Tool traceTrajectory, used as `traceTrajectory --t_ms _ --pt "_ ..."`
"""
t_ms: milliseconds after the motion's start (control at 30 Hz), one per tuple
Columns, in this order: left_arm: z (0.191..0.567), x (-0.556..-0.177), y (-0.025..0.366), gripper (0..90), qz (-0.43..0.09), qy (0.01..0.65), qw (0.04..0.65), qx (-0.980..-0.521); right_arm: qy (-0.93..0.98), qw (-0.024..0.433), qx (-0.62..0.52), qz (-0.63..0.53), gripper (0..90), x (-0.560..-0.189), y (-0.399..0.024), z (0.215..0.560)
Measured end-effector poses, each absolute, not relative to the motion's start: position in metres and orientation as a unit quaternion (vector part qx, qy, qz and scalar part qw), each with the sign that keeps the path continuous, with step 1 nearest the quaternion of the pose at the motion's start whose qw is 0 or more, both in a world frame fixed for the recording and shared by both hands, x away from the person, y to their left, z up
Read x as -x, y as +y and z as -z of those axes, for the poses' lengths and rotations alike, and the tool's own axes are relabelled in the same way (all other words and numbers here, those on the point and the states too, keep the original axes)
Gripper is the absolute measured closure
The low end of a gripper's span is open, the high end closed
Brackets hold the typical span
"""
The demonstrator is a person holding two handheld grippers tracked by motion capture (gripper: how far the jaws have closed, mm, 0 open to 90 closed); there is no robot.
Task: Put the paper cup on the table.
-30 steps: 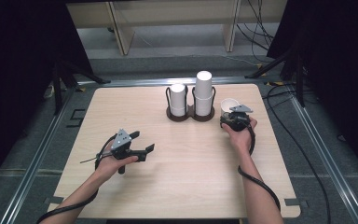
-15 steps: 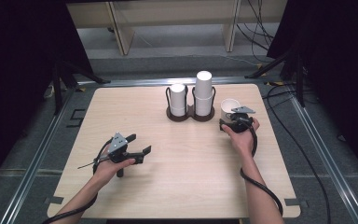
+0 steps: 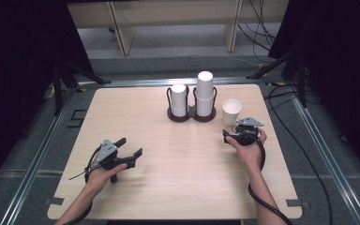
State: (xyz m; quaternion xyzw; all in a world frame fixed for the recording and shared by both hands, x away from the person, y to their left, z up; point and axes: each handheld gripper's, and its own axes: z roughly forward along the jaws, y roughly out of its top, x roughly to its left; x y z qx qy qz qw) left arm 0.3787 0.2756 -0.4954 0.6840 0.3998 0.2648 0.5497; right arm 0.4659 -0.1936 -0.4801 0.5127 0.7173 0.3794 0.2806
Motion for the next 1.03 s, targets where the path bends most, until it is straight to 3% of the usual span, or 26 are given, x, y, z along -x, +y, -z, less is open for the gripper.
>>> traceTrajectory --t_ms 333,800,1033 --pt "0.497 -0.373 0.286 13.7 -0.281 0.412 0.557 -0.664 0.708 0.254 -0.521 -0.404 15.1 -0.416 -0.192 0.484" --pt "0.497 -0.367 0.285 14.1 -0.310 0.406 0.545 -0.665 0.696 0.298 -0.460 -0.464 15.6 -0.355 -0.196 0.487" --pt "0.497 -0.366 0.283 14.1 -0.311 0.406 0.545 -0.664 0.685 0.311 -0.448 -0.483 15.6 -0.351 -0.197 0.485"
